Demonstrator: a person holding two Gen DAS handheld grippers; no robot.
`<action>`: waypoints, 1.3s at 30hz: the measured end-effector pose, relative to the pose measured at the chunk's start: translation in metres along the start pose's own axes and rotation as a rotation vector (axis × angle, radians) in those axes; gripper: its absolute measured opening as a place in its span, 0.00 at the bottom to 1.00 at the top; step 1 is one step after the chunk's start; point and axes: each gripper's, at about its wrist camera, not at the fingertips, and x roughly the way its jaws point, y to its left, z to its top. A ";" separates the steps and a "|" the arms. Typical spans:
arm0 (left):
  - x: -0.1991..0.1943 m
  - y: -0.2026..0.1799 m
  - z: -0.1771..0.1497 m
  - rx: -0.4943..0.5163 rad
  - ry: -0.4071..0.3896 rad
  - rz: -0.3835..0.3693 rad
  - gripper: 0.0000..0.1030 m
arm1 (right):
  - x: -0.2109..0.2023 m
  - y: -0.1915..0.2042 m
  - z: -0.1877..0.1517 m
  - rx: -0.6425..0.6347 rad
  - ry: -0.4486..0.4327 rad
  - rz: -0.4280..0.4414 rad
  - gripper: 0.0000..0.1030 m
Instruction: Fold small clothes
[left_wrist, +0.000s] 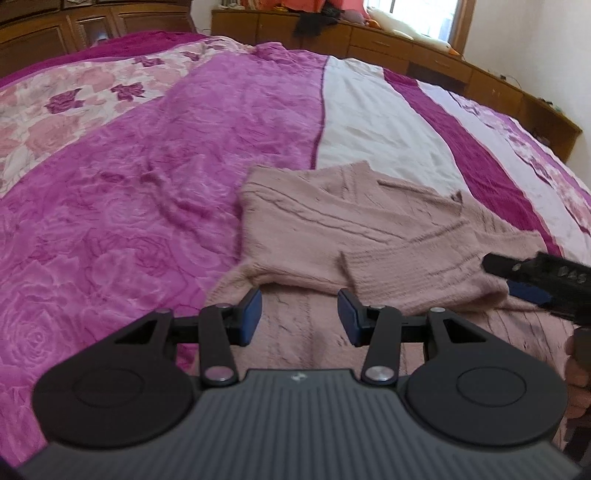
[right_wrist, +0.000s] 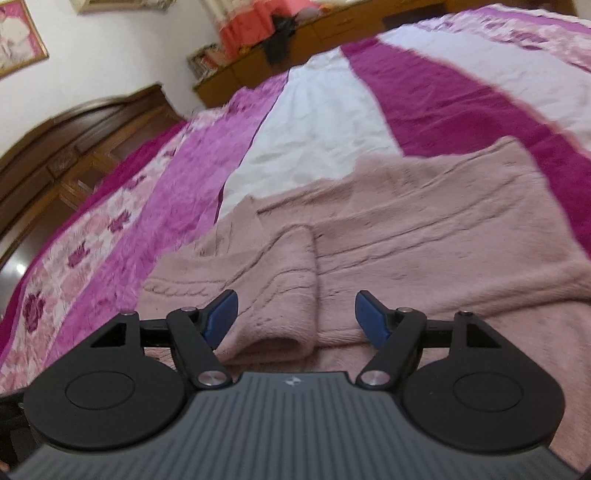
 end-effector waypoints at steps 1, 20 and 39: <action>0.001 0.002 0.002 -0.007 -0.002 0.000 0.46 | 0.007 0.002 0.001 -0.011 0.015 -0.001 0.64; 0.064 -0.006 0.029 0.078 0.050 0.061 0.46 | 0.018 -0.005 0.008 -0.139 0.002 -0.161 0.28; 0.041 0.008 0.012 0.033 0.081 0.108 0.46 | -0.028 0.090 -0.042 -0.444 -0.087 -0.024 0.65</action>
